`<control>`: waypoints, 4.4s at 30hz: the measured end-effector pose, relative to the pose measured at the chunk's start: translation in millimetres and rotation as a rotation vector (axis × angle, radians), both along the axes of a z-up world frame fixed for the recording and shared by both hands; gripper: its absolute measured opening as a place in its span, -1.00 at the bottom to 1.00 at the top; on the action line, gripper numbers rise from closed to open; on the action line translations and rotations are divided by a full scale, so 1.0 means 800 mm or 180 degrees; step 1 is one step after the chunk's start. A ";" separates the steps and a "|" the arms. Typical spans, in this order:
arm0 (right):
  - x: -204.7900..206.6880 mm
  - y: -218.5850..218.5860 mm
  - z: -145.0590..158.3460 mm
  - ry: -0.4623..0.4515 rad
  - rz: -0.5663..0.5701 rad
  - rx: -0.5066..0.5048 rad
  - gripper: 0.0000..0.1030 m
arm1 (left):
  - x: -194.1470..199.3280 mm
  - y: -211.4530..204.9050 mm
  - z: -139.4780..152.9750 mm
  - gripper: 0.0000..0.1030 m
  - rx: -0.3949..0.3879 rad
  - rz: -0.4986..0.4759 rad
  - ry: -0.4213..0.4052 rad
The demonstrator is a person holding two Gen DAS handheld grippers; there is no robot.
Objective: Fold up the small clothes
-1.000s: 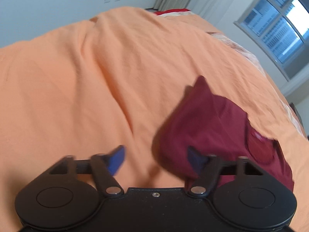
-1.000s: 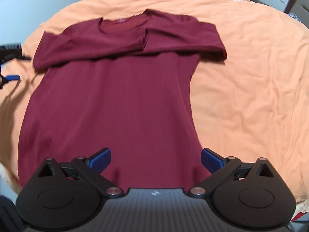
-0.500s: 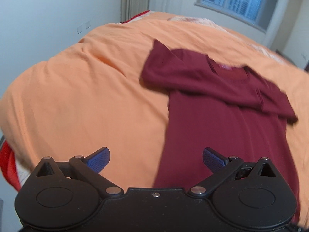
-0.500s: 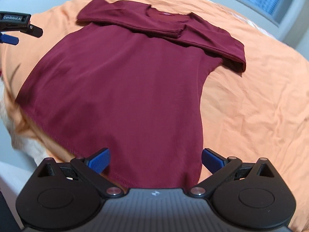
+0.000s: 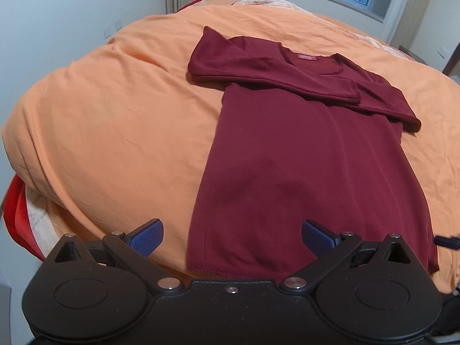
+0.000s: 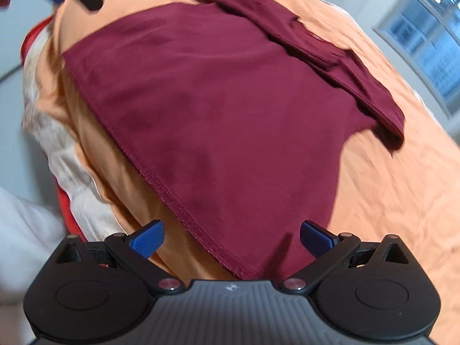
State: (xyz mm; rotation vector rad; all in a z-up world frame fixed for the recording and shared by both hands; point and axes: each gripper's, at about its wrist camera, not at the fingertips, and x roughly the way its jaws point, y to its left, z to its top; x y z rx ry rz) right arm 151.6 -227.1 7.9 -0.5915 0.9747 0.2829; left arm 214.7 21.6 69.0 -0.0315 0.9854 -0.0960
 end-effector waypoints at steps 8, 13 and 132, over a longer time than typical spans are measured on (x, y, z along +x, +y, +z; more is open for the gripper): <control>-0.016 0.026 -0.013 -0.0478 0.0221 -0.0409 0.85 | -0.019 -0.008 -0.003 0.99 0.0034 -0.0084 0.0055; -0.019 0.024 0.010 -0.0588 0.0367 -0.0180 -0.09 | -0.027 -0.010 -0.004 0.99 0.0022 -0.0122 0.0071; -0.116 -0.034 0.191 -0.0083 0.0113 0.0611 -0.84 | -0.114 -0.043 0.120 -0.91 0.0770 -0.1514 -0.0730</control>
